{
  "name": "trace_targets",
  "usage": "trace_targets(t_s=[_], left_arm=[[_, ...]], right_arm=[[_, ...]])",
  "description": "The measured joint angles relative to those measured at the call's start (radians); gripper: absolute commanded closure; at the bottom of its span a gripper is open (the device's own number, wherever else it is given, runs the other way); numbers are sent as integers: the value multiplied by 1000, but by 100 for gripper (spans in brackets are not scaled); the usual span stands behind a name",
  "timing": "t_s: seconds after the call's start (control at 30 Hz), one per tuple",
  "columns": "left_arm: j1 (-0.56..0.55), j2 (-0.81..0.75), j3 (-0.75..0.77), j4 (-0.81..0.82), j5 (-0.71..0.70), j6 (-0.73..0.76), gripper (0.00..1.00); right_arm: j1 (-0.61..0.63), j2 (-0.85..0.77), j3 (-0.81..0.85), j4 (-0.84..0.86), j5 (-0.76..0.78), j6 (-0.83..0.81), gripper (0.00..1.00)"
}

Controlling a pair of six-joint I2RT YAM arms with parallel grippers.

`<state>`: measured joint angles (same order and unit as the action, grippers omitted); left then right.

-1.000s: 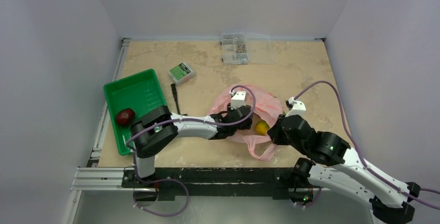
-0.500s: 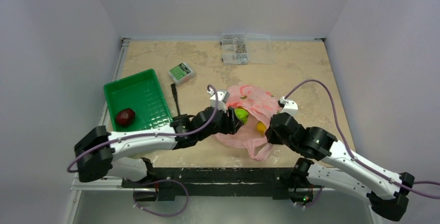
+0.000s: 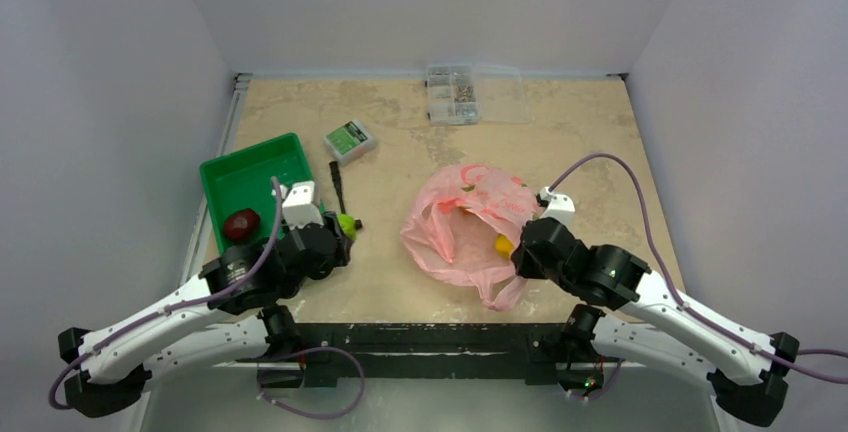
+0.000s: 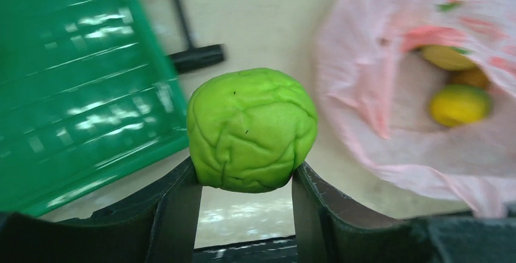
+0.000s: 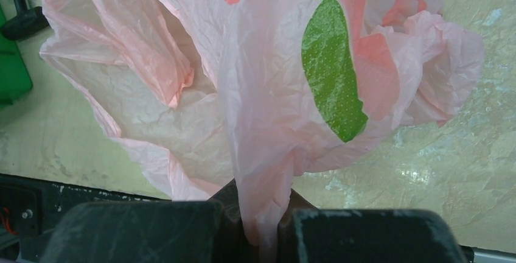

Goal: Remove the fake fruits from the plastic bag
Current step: Place the fake fruit in the bin.

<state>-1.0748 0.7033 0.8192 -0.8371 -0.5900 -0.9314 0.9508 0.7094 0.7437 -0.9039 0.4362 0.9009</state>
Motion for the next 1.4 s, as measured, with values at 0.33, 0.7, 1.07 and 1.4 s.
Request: trace_targets(t_s=[0.33, 0.7, 1.07, 1.4], left_arm=[[173, 4, -97, -335, -150, -139, 100], [434, 344, -98, -134, -68, -83, 72], [446, 407, -98, -119, -24, -124, 0], [447, 130, -95, -11, 230, -53, 6]], right_arm=[[0, 21, 0, 0, -1, -1, 100], [0, 8, 0, 2, -1, -1, 100], [0, 10, 0, 15, -5, -8, 100], [0, 8, -14, 139, -142, -134, 100]])
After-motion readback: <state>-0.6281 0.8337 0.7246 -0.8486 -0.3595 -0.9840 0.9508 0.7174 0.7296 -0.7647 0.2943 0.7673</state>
